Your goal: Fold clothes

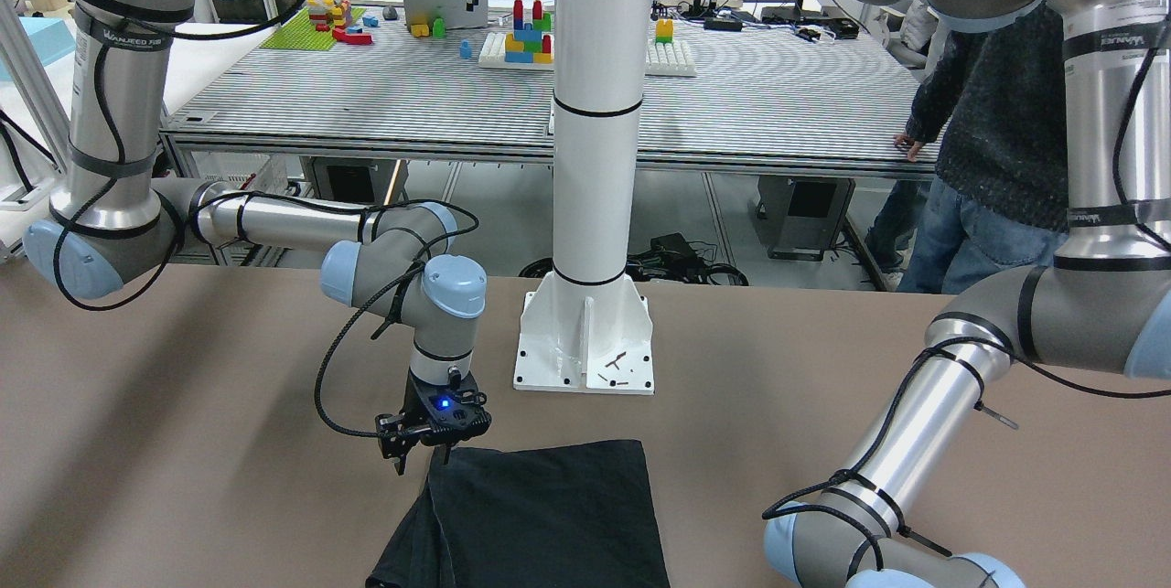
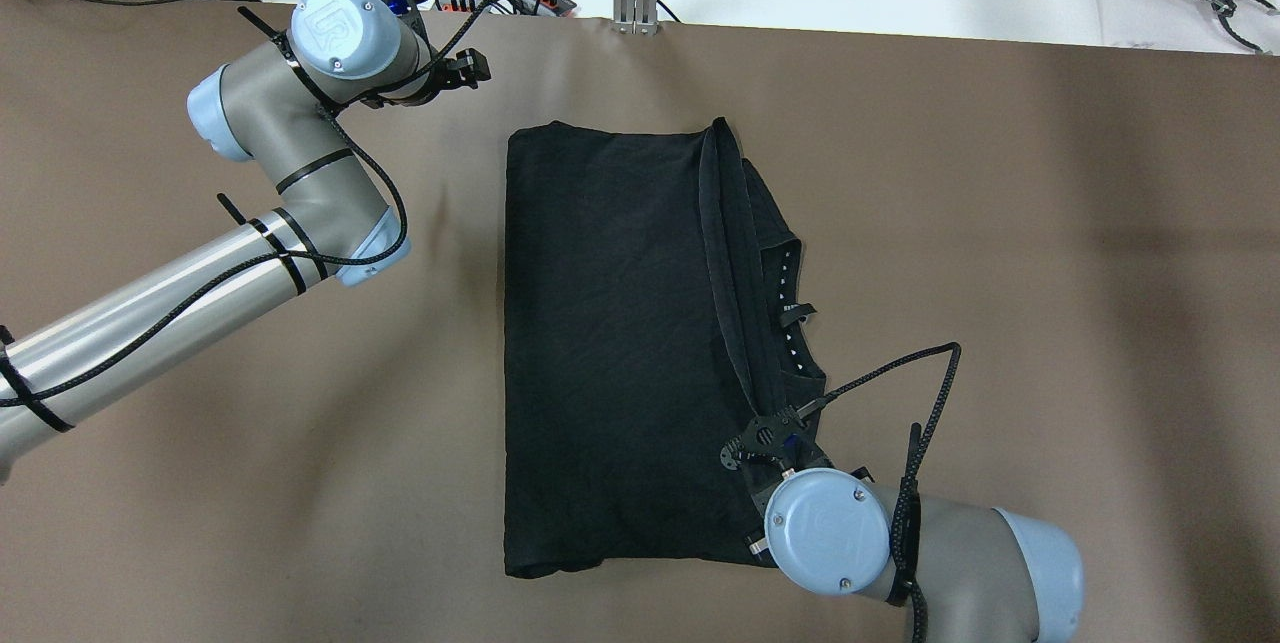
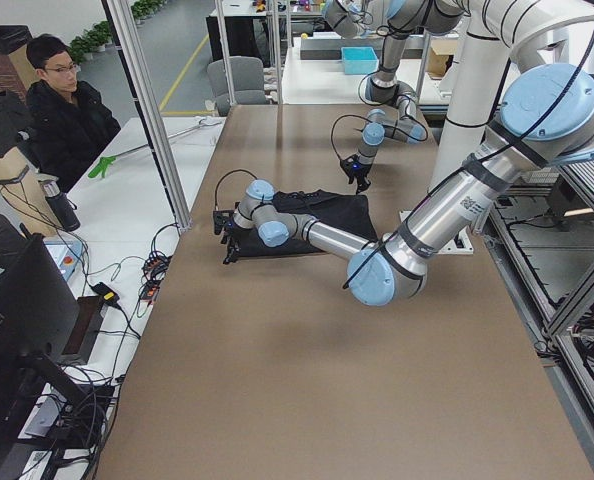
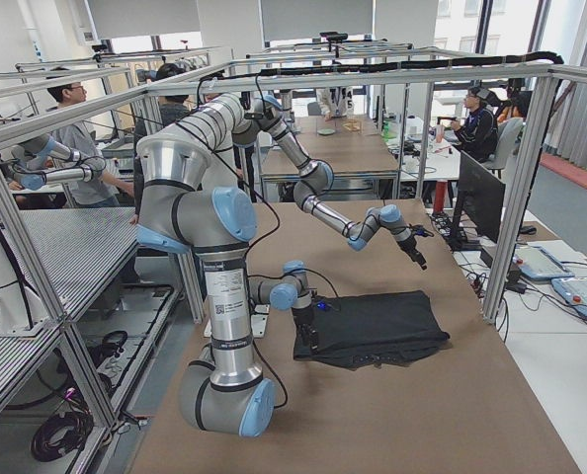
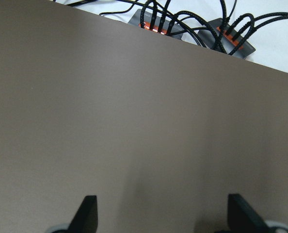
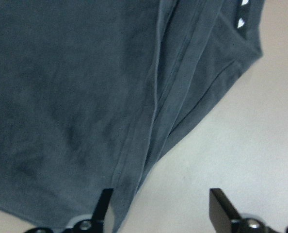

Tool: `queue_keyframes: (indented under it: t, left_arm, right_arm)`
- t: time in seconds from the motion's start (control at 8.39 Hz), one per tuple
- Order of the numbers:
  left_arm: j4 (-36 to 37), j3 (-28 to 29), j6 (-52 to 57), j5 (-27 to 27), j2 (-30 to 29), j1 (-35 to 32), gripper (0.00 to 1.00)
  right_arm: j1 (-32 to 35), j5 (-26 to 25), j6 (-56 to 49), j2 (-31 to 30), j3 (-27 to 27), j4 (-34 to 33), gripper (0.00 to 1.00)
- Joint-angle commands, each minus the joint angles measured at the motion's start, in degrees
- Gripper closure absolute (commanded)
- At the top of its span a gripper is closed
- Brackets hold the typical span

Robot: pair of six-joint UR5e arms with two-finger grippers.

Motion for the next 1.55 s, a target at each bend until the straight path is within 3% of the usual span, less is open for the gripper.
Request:
queue_keyframes:
  t: [0.0,0.24,0.48,1.19,1.43]
  left_arm:
    - [0.0,0.0,-0.03,-0.09,0.01,0.0,0.06]
    - [0.0,0.0,-0.03,-0.09,0.1,0.0,0.06]
    - [0.0,0.0,-0.03,-0.09,0.19,0.0,0.06]
    - [-0.35,0.0,-0.03,-0.09,0.63,0.0,0.06]
    - [-0.44,0.0,-0.03,-0.09,0.63,0.0,0.05]
  right_arm:
    - [6.23,0.13,-1.64,7.57,-6.29,0.07,0.05]
    - [8.25,0.13,-4.71,15.33,-17.71,2.08,0.05]
    - [10.37,0.13,-8.23,15.26,-22.13,6.3,0.05]
    - [12.3,0.92,-10.68,14.39,-23.3,7.37,0.05]
    - [16.51,6.35,-17.87,12.55,-23.04,7.54,0.05]
